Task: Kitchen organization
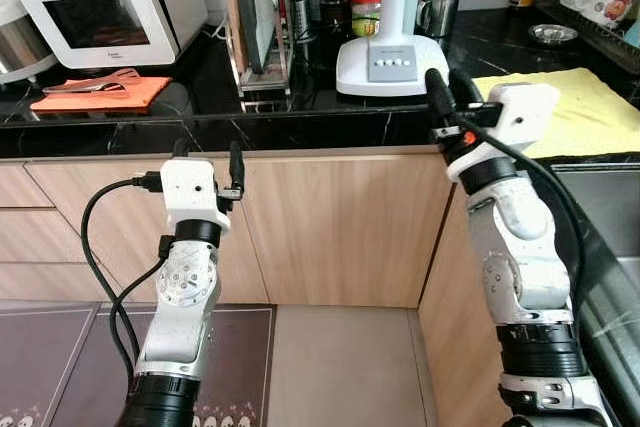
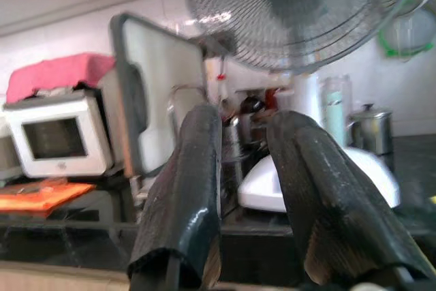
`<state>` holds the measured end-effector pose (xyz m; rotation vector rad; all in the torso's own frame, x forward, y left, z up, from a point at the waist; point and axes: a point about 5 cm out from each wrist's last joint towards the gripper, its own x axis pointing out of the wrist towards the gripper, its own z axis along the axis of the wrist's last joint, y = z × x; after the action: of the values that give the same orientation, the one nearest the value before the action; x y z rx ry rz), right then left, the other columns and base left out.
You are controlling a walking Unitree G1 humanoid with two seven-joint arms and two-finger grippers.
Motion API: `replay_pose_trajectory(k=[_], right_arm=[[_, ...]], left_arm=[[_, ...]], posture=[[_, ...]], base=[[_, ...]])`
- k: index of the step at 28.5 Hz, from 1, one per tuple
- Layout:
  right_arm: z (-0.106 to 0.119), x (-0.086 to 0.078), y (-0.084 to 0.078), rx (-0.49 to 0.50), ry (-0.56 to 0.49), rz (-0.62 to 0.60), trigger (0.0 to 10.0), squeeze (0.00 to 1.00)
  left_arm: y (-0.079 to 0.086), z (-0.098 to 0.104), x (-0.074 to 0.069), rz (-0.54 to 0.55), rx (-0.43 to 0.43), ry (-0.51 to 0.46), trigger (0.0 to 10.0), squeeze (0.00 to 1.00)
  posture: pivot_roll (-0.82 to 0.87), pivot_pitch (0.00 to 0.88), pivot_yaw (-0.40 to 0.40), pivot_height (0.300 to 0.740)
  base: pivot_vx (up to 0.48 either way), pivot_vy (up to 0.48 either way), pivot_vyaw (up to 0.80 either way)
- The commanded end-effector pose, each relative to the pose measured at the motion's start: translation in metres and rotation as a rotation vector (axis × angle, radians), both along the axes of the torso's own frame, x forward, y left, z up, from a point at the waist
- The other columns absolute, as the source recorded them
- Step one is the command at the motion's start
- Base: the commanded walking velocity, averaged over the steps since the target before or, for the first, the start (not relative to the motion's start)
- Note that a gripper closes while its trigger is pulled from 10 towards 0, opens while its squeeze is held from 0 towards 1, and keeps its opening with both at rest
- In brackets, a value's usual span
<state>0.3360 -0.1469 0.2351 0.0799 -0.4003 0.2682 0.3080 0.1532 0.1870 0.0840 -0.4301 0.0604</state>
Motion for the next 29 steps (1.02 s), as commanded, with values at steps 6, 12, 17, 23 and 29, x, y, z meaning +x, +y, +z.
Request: replay_pose_trajectory(k=[6,12,17,23,29], right_arm=[[0.0,0.0,0.012,-0.009,0.0,0.048,10.0,0.0],[-0.004,0.001,0.012,-0.008,0.012,0.049,10.0,0.0],[-0.014,0.007,0.008,0.022,0.056,0.035,10.0,0.0],[-0.071,0.016,0.004,0.048,0.285,0.01,10.0,0.0],[-0.171,-0.007,-0.005,-0.081,0.632,-0.025,10.0,0.0]], left_arm=[[0.007,0.007,0.0,0.019,0.005,-0.016,10.0,0.0],[0.009,0.007,0.001,0.022,0.009,-0.013,10.0,0.0],[0.017,-0.005,0.003,0.045,-0.039,0.044,10.0,0.0],[0.041,-0.05,0.004,0.092,-0.034,0.241,10.0,0.0],[0.07,-0.123,-0.017,0.169,-0.074,0.523,10.0,0.0]], posture=[[-0.05,0.0,0.064,0.74],[-0.05,0.0,0.071,0.74],[-0.05,0.0,0.08,0.74],[-0.05,0.0,0.084,0.74],[-0.04,0.0,0.076,0.74]], base=[[0.0,0.48,0.0],[0.0,0.48,0.0],[0.0,0.48,0.0],[0.0,0.48,0.0],[0.0,0.48,0.0]])
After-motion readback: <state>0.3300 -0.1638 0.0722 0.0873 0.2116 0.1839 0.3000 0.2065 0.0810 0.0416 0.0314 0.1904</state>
